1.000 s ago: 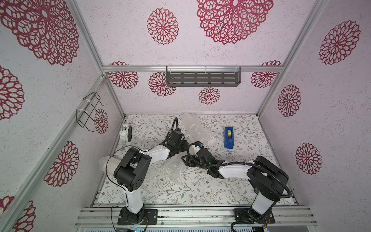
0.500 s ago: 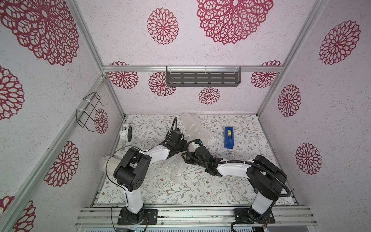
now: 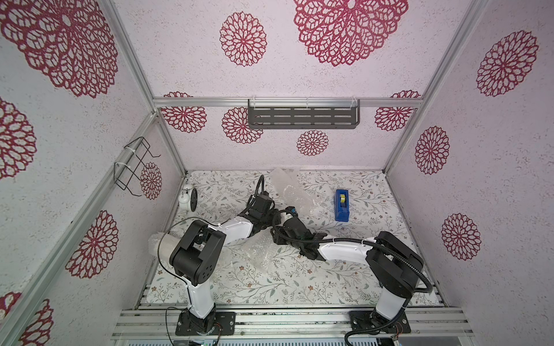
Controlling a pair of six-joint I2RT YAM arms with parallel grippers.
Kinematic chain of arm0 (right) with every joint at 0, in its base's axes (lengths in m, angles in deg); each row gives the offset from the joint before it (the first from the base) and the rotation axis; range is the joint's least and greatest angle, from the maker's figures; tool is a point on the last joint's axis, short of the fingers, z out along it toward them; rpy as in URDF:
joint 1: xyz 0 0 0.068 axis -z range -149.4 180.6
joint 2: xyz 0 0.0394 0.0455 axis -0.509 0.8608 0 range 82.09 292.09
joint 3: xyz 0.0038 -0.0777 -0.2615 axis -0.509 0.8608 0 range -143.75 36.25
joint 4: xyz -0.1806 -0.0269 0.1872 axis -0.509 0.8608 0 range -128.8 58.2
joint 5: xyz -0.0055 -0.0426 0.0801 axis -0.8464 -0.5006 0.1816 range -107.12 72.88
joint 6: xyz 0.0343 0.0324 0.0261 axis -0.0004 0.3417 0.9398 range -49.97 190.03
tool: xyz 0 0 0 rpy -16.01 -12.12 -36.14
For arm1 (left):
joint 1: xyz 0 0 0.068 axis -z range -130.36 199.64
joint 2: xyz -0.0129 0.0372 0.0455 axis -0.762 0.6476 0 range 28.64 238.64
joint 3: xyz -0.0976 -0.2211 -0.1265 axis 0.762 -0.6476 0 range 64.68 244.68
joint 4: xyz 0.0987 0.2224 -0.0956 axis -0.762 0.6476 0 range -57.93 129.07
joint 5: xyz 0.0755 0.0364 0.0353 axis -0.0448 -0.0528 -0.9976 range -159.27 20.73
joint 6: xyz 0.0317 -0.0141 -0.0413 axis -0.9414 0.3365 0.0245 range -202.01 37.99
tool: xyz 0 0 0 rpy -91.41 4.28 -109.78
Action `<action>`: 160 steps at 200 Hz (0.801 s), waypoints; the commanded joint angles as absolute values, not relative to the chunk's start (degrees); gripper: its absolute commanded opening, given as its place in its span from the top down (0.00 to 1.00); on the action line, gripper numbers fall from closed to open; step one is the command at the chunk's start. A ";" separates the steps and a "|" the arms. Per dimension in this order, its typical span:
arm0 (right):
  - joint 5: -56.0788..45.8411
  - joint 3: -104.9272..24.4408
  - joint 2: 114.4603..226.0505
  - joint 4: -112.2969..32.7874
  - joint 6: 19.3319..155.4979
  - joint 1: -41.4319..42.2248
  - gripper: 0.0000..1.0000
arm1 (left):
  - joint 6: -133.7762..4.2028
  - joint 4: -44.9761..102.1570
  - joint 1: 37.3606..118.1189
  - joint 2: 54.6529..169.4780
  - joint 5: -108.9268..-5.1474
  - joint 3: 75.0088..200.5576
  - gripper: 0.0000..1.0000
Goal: Wrap vases in bubble wrap
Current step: Stick the tape on the bubble wrap.
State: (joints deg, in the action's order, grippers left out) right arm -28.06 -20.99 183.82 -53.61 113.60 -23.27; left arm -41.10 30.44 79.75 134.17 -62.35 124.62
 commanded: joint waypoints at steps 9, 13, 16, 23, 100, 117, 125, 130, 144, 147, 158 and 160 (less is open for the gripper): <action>-33.39 -23.66 186.91 -50.39 111.60 -23.22 0.38 | -40.72 41.15 81.11 134.53 -58.89 121.73 0.75; -33.88 -23.84 186.93 -50.12 111.54 -23.27 0.37 | -40.70 41.21 81.11 134.47 -58.85 121.65 0.75; -34.18 -23.94 186.92 -49.93 111.52 -23.42 0.36 | -40.70 41.16 81.12 134.40 -58.89 121.63 0.75; -34.90 -24.04 186.72 -49.71 111.43 -23.58 0.36 | -40.70 41.30 81.11 134.38 -58.97 121.54 0.75; -25.08 -18.99 176.97 -55.92 107.53 -22.52 0.32 | -41.69 45.54 80.51 133.70 -60.67 123.65 0.75; -14.30 -16.64 173.92 -57.67 109.86 -18.91 0.30 | -43.50 50.18 80.50 134.14 -61.92 126.56 0.73; -12.29 -14.02 171.37 -59.67 109.73 -18.05 0.29 | -44.78 53.15 80.57 134.28 -63.20 128.39 0.73; -12.17 -12.38 169.52 -60.26 109.36 -17.64 0.29 | -45.46 54.39 80.47 134.21 -63.84 129.21 0.72; -12.36 -8.55 164.20 -60.46 106.57 -16.73 0.28 | -46.89 56.37 80.24 133.00 -65.04 130.36 0.66; -12.72 -7.79 163.36 -60.10 105.85 -16.47 0.28 | -47.16 56.74 80.15 132.68 -65.06 130.52 0.65; -15.49 -5.52 159.16 -57.89 103.44 -15.75 0.27 | -47.99 58.20 79.77 131.28 -65.24 131.05 0.58; -16.12 -5.15 158.66 -57.26 103.02 -15.57 0.27 | -48.06 58.47 79.72 130.96 -65.21 131.17 0.57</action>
